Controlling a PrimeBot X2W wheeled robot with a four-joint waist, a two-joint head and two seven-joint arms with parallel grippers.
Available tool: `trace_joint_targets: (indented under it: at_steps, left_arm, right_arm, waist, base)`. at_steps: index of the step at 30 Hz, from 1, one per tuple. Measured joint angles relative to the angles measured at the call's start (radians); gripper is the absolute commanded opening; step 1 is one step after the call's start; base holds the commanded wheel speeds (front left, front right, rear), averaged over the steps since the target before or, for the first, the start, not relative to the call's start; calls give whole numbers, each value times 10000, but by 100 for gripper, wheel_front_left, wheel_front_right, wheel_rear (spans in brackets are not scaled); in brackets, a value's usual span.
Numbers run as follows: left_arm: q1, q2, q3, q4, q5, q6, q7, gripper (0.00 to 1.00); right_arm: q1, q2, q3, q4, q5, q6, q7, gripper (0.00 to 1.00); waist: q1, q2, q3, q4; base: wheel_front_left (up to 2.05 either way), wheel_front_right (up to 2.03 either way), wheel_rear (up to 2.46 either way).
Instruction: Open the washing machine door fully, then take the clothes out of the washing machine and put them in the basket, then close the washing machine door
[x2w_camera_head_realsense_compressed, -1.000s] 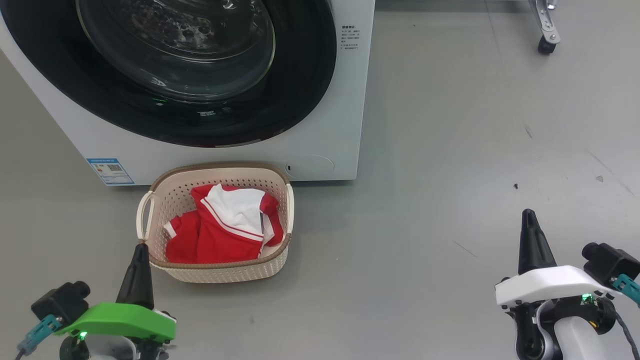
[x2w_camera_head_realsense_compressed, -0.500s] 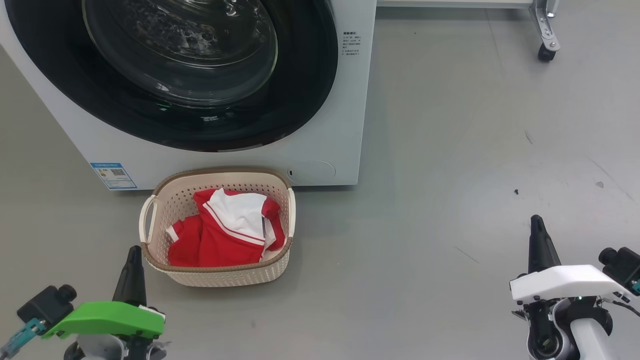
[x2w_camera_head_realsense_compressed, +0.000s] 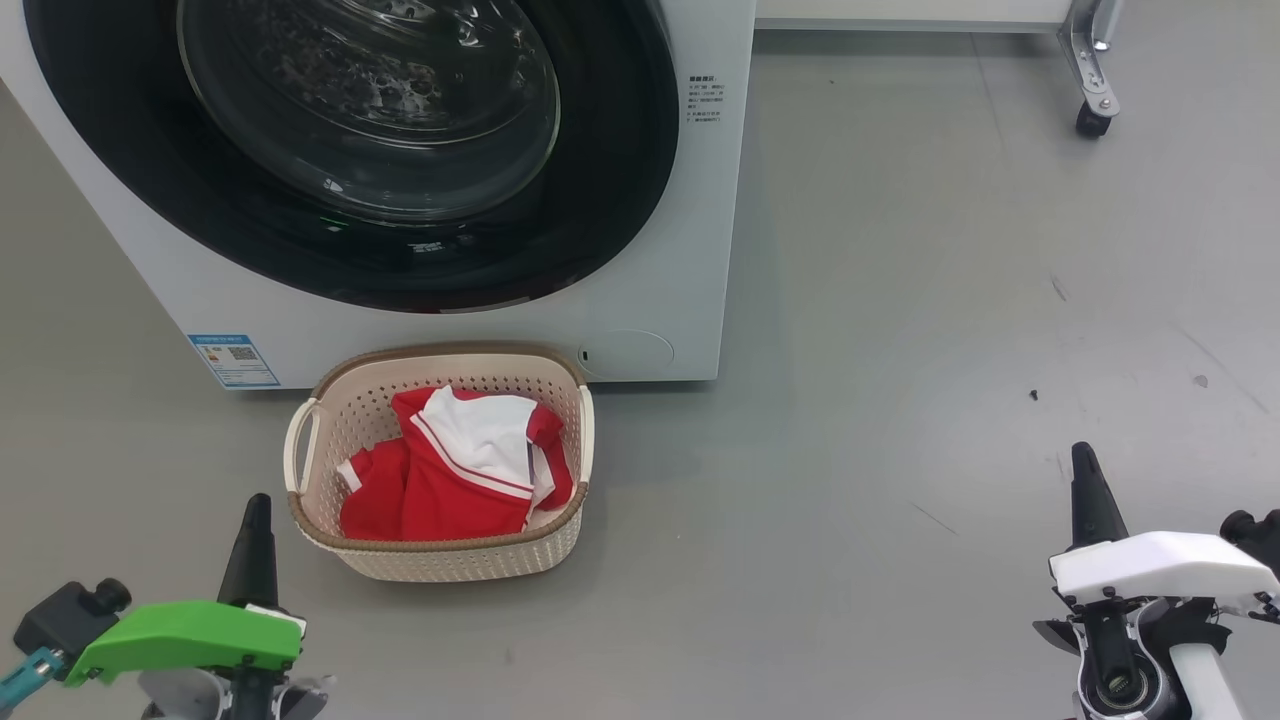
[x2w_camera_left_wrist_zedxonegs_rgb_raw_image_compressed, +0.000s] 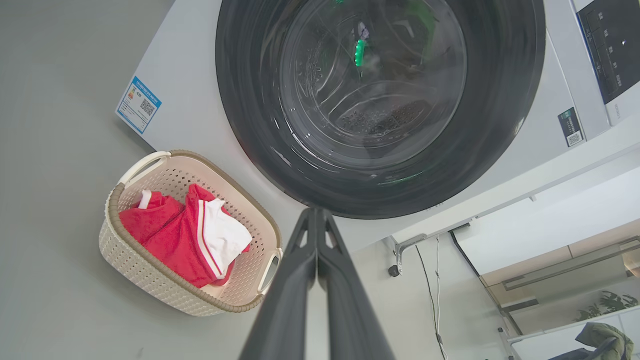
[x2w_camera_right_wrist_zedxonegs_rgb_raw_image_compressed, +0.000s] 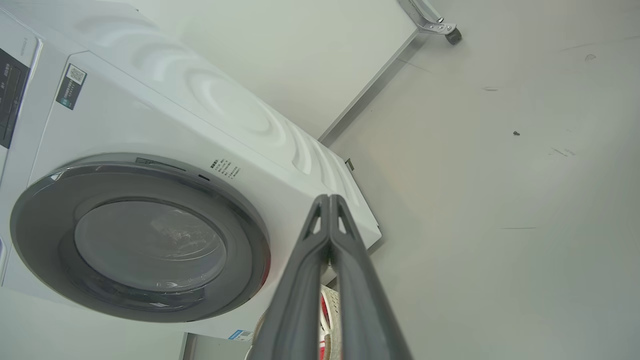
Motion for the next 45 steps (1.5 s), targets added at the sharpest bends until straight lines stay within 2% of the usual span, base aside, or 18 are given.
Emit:
trace_joint_targets:
  at_steps: [45]
  left_arm:
    - [3,-100,840,-305,-4800,0,1471,0]
  right_arm:
    - [-22,-226,-731,485,6021,474,1279,0]
  waist:
    - [0,0,-504,112]
  base:
    - [0,0,0]
